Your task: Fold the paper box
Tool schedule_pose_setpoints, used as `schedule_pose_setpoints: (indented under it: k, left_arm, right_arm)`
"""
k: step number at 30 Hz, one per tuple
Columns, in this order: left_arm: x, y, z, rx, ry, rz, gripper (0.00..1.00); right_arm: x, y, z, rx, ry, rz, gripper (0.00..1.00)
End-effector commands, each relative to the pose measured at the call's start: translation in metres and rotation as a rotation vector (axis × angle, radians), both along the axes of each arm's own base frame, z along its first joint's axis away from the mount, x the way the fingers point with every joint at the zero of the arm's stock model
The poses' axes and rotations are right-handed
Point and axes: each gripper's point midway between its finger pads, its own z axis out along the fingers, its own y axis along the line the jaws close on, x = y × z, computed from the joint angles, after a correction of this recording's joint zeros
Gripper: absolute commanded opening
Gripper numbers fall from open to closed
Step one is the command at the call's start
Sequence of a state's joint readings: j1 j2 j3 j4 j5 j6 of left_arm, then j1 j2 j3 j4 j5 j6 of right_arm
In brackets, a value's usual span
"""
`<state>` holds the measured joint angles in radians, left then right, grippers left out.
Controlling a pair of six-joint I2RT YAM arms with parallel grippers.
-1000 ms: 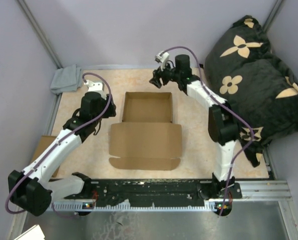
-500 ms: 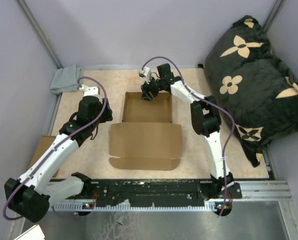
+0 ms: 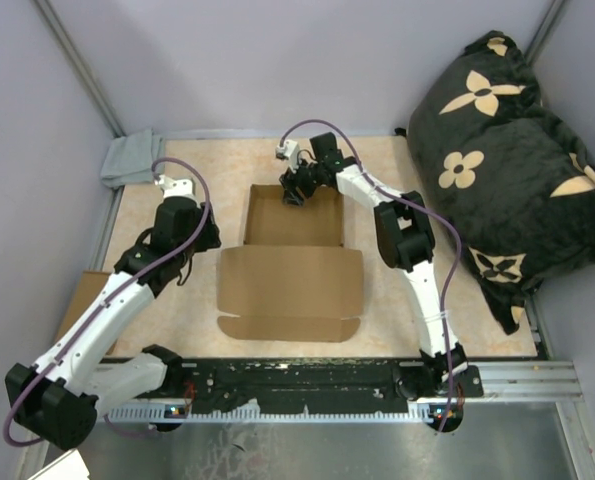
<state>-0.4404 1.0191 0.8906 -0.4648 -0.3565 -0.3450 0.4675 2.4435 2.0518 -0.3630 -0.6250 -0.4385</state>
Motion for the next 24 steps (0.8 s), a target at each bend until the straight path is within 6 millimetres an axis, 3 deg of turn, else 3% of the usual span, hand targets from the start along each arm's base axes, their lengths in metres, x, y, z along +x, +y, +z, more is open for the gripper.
schedule_pose_setpoints:
  k: [1, 5, 8, 12, 15, 19, 24]
  left_arm:
    - [-0.008, 0.009, 0.0, -0.003, 0.0, 0.035, 0.62]
    - [-0.01, 0.013, -0.003, 0.003, 0.009, 0.052, 0.62]
    - [-0.012, 0.012, -0.004, -0.006, 0.013, 0.056, 0.62]
    - [-0.01, 0.01, -0.005, -0.015, 0.01, 0.05, 0.62]
    - [-0.006, 0.006, -0.004, -0.015, 0.005, 0.033, 0.62]
    - [0.001, -0.002, -0.004, -0.025, 0.0, 0.002, 0.62]
    - [0.013, -0.016, -0.005, -0.045, -0.003, -0.045, 0.62]
  right_arm:
    - [0.005, 0.009, 0.014, 0.017, -0.042, 0.019, 0.63]
    - [0.004, 0.01, 0.011, 0.026, -0.024, 0.009, 0.61]
    - [0.014, 0.008, 0.012, 0.029, -0.002, -0.095, 0.52]
    - [0.032, -0.006, 0.011, -0.017, -0.003, -0.247, 0.4]
    - [0.035, -0.018, 0.011, -0.072, -0.016, -0.29, 0.36]
    - [0.034, -0.04, 0.009, -0.135, 0.022, -0.377, 0.31]
    - [0.035, -0.093, 0.002, -0.229, 0.134, -0.584, 0.24]
